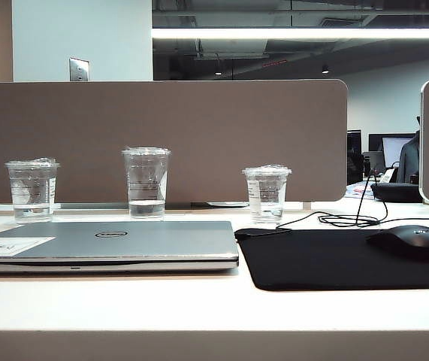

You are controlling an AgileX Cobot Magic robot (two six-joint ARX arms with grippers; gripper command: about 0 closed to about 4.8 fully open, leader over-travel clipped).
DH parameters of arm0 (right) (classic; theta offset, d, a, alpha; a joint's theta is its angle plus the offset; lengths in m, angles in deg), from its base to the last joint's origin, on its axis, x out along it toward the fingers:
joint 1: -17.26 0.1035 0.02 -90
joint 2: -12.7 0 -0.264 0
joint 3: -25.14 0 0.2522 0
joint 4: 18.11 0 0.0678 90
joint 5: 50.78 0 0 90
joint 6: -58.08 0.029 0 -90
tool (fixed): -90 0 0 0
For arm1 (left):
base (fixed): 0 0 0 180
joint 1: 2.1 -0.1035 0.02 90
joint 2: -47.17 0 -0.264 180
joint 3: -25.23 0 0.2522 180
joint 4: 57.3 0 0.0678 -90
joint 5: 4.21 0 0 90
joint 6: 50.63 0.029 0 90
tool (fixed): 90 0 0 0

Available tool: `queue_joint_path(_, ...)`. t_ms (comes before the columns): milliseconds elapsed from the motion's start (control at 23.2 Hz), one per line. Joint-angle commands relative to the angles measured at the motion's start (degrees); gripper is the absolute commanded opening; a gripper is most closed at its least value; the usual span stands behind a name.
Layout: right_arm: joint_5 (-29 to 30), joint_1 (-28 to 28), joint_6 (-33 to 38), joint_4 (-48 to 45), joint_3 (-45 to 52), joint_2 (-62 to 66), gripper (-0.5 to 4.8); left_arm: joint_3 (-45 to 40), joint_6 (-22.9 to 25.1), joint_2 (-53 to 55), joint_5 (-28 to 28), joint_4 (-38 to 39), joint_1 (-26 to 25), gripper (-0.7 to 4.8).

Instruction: Pick up the coffee cup on the right and place it on the right side of the laptop.

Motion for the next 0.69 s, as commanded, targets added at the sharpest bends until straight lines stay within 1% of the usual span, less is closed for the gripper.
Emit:
queue_joint_path(43,5.09,0.04,-0.31,-7.02,-3.5,8.46,-0.08,5.22,-0.15,6.86,4.72,-0.72,0.15,-0.06)
queue_joint_path(86,7.19,0.04,-0.28,-8.83,-4.9,12.24,-0.08,7.67,-0.15,10.47,7.72,-0.68,0.17,-0.06)
queue_joint_path(172,9.44,0.09,-0.28,-12.68,-6.78,18.53,-0.08,11.28,-0.13,14.99,11.34,-0.09,0.26,-0.06)
queue_joint_path(259,11.23,0.15,-0.26,-17.35,-8.37,24.26,-0.08,14.93,-0.11,18.71,11.69,1.6,1.29,-0.06)
queue_joint_path(345,12.0,0.17,-0.26,-19.67,-9.55,27.61,-0.08,17.2,-0.09,20.85,10.78,3.3,2.58,-0.06)
queue_joint_path(517,12.79,0.9,-0.28,-21.84,-12.24,34.47,-0.08,22.34,0.39,24.83,5.03,7.61,7.89,-0.06)
queue_joint_path(560,12.76,1.62,-0.28,-22.95,-13.46,37.79,-0.08,24.65,0.07,26.43,1.49,9.29,11.56,-0.05)
queue_joint_path(603,12.83,1.88,-0.26,-23.54,-13.99,39.28,-0.08,25.66,0.09,27.15,-0.74,9.77,13.33,-0.06)
queue_joint_path(647,13.03,2.6,-0.26,-24.41,-15.02,42.14,-0.08,27.61,0.22,28.3,-4.26,11.1,17.09,-0.06)
queue_joint_path(690,13.03,3.06,-0.26,-24.98,-15.32,43.3,-0.08,28.89,0.33,29.14,-5.11,12.11,19.45,-0.06)
